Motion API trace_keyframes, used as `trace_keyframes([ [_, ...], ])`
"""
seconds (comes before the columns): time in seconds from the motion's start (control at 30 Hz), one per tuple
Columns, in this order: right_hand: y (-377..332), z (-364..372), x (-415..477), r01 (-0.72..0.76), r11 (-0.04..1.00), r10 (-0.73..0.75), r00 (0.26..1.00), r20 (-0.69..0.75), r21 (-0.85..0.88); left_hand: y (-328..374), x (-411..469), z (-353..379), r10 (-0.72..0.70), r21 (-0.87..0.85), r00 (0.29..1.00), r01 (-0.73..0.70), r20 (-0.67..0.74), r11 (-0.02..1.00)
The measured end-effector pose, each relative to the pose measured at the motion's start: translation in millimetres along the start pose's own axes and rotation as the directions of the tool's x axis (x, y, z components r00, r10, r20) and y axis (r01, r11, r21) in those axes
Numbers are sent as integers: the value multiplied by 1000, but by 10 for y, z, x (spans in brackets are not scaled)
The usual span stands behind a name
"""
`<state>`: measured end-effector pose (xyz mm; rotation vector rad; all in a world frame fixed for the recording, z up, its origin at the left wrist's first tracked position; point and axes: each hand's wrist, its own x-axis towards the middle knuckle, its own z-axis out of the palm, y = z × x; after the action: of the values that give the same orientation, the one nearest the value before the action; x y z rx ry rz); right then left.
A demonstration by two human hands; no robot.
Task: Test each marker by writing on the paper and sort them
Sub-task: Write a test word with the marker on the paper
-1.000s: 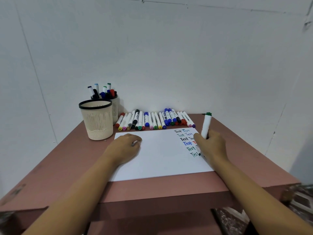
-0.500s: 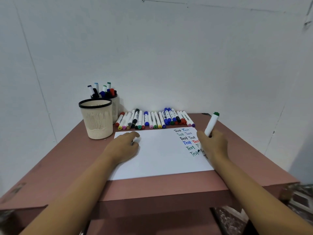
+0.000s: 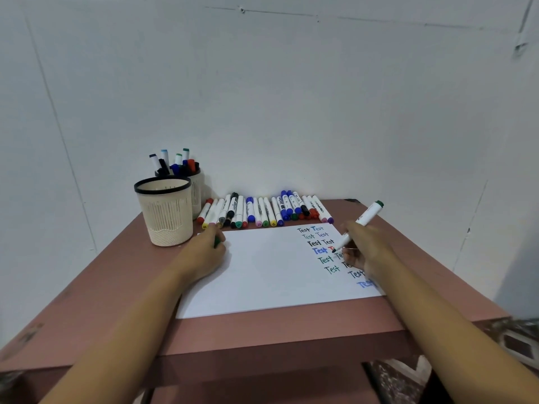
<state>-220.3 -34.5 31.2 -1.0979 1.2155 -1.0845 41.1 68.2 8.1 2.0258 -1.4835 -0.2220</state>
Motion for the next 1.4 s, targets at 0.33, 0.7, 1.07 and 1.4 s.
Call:
trace_keyframes([
  [0.33, -256, 263, -88, 187, 982, -185, 980, 76, -19, 75, 2, 25, 226, -4, 953, -232, -204, 973],
  [0.7, 24, 886, -180, 204, 971, -237, 894, 380, 126, 311, -57, 108, 147, -391, 982, -180, -115, 903],
  [1.07, 94, 923, -190, 257, 966, -245, 863, 442, 34, 362, -85, 107, 205, -405, 969, -243, -137, 881],
  [1.4, 101, 909, -182, 119, 958, -246, 806, 539, 259, 393, -84, 60, 106, -614, 985, -169, -138, 771],
])
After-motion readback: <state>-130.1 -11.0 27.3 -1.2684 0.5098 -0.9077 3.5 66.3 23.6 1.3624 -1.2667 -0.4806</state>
